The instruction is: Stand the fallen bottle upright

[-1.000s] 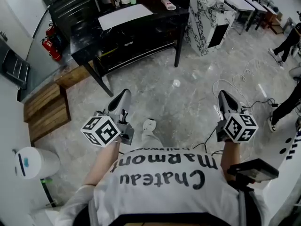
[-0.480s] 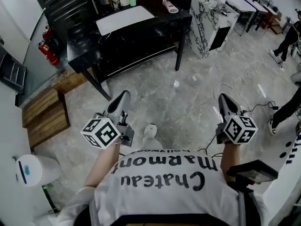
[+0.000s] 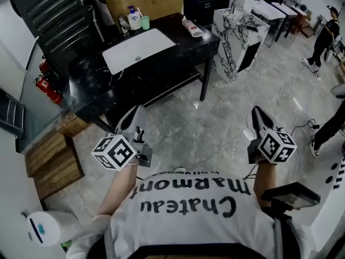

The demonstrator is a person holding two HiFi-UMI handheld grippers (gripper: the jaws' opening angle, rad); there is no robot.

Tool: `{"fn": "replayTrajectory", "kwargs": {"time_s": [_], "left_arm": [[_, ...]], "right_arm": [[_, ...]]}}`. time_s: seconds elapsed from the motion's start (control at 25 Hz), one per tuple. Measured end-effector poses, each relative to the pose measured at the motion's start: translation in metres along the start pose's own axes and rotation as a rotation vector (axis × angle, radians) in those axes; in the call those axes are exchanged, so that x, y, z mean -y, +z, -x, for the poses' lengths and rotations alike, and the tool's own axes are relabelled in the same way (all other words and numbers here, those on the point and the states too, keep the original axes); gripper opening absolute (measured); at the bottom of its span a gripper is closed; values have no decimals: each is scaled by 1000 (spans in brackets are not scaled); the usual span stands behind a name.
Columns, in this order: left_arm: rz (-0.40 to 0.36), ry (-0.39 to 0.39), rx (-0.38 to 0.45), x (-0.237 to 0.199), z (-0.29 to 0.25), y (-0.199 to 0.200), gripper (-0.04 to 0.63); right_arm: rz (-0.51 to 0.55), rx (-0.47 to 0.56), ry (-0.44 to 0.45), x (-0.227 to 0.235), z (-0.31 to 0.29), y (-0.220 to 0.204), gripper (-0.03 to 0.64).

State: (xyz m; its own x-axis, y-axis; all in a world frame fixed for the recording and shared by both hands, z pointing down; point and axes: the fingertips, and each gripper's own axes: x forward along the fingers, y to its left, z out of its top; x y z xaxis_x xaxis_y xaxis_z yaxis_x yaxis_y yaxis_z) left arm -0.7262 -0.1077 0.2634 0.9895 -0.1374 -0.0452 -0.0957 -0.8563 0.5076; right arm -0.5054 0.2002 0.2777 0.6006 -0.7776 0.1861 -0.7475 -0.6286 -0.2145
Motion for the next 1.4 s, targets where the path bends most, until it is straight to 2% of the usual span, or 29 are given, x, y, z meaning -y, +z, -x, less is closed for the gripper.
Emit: {"fn": "replayTrajectory", "kwargs": {"time_s": [0.16, 0.28, 0.44, 0.6, 0.64, 0.76, 0.96, 1.16, 1.4], "left_arm": [[-5, -44, -12, -25, -38, 27, 15], [15, -48, -4, -45, -60, 33, 15], [47, -15, -20, -69, -82, 20, 14], [156, -56, -55, -86, -109, 7, 14], [164, -60, -59, -89, -120, 7, 15], [124, -61, -79, -93, -155, 4, 15], [134, -31, -110, -101, -221, -3, 15], [135, 10, -87, -109, -296, 1, 15], [161, 69, -53, -124, -369, 2, 15]], "right_arm": [[20, 3, 3, -17, -41, 21, 9], [62, -24, -11, -21, -62, 20, 9], [42, -91, -31, -10, -91, 0, 9], [16, -130, -29, 5, -128, -10, 9], [16, -139, -25, 10, -140, -11, 9], [14, -154, -16, 29, -175, -7, 9], [1, -153, 22, 64, -243, 16, 9], [28, -168, 65, 105, -316, 44, 9], [-3, -155, 157, 141, -403, 75, 9]]}}
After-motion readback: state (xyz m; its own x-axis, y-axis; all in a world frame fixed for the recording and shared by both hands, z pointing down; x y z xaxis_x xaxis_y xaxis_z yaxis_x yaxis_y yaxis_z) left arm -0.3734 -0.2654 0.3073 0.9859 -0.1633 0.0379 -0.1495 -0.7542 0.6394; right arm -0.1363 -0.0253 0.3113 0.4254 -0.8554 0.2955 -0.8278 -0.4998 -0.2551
